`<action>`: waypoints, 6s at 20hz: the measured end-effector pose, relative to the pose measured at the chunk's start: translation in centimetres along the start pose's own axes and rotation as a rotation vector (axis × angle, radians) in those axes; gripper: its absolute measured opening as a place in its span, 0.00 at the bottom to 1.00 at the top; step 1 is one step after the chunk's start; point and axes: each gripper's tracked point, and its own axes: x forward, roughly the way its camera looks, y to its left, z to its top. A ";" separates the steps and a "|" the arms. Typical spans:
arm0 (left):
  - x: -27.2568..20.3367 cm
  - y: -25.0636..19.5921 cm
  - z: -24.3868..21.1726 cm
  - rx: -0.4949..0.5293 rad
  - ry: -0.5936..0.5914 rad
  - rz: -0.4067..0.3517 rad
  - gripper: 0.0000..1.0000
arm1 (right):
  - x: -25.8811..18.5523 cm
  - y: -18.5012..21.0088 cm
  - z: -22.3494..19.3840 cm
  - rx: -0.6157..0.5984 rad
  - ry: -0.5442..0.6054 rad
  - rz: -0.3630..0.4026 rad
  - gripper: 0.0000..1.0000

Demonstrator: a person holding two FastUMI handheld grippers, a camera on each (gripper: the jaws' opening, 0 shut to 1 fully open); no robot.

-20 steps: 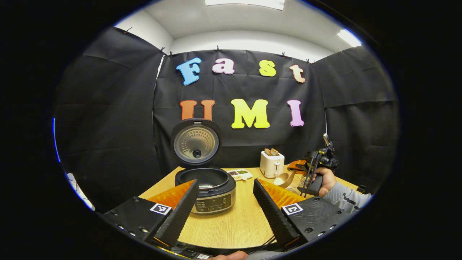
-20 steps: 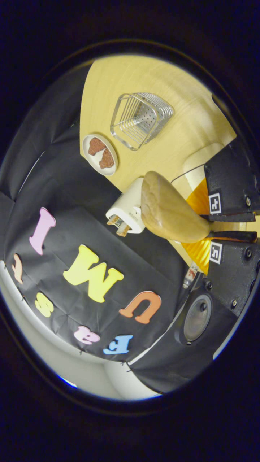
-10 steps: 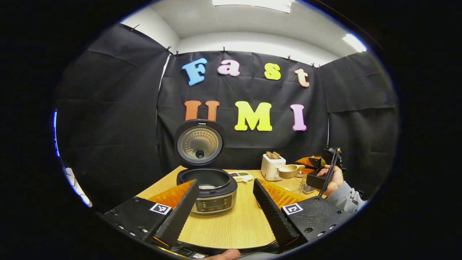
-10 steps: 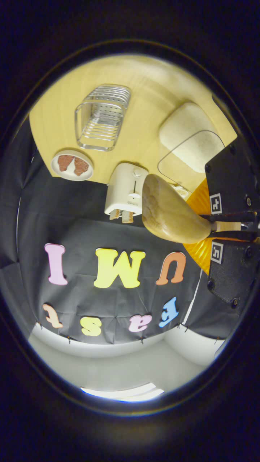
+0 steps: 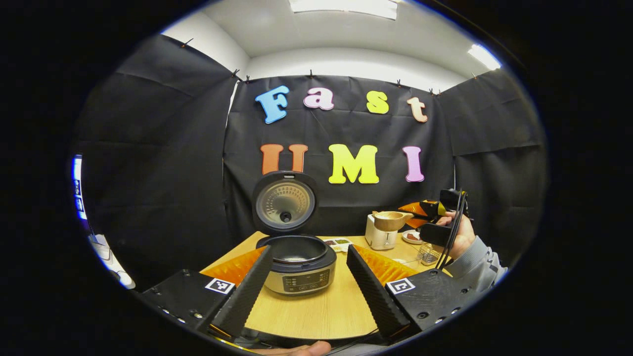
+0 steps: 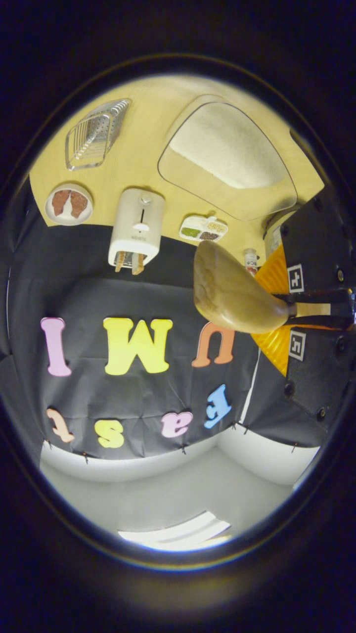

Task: Close the left gripper, press the button to open the rice cooker; take a wooden spoon from the chopstick holder with the right hand, scoop a spoonful of rice and pour it into the rice cooker, then put the wooden spoon back into the chopstick holder.

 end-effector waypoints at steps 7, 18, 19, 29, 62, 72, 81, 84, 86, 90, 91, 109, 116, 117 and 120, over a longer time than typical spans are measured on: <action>-1.1 2.7 0.1 -0.035 -0.005 0.014 0.96 | 6.2 3.3 -6.1 -0.199 0.052 -0.026 0.14; -2.6 6.1 -0.2 -0.019 0.003 0.054 0.95 | 14.3 4.0 -13.1 -0.762 0.135 -0.149 0.15; -2.7 6.1 -0.2 -0.016 0.002 0.055 0.95 | 14.6 4.2 -13.6 -0.817 0.136 -0.149 0.14; -2.1 6.2 -1.9 0.031 0.045 0.070 0.95 | 16.9 4.0 -17.1 -1.229 0.107 -0.139 0.14; -0.8 5.0 -2.0 -0.020 0.046 0.053 0.95 | 9.3 5.1 -14.2 -1.801 0.009 -0.178 0.14; 2.7 -0.7 -1.0 -0.037 0.043 -0.025 0.95 | 0.9 7.0 4.9 -1.631 -0.149 -0.334 0.15; 5.5 -4.4 0.3 0.008 0.004 -0.048 0.95 | -5.2 7.4 16.5 -1.522 -0.251 -0.412 0.16; 6.5 -5.2 0.7 0.008 -0.010 -0.048 0.94 | -5.2 4.7 18.2 -1.475 -0.224 -0.434 0.16; 7.1 -5.9 0.6 0.005 -0.010 -0.053 0.95 | -5.4 2.4 19.6 -1.430 -0.206 -0.457 0.16; 8.6 -6.3 0.0 0.028 -0.007 -0.028 0.94 | -5.2 -2.3 22.3 -1.359 -0.192 -0.507 0.16; 8.9 -6.6 -0.1 0.035 -0.006 -0.028 0.94 | -5.1 -3.3 22.9 -1.342 -0.185 -0.518 0.16; 11.2 -7.4 -0.2 -0.012 0.016 -0.024 0.94 | -8.0 -7.6 28.1 -1.245 -0.273 -0.589 0.99; 12.7 -5.1 0.1 -0.030 0.002 0.015 0.94 | -12.7 -0.7 25.1 -1.272 -0.347 -0.543 0.96; 13.0 -4.9 0.0 -0.026 0.006 0.017 0.94 | -13.4 -0.1 24.1 -1.259 -0.350 -0.542 1.00; 13.4 -4.1 0.3 -0.006 0.019 0.027 0.95 | -15.9 1.6 22.2 -1.260 -0.355 -0.543 1.00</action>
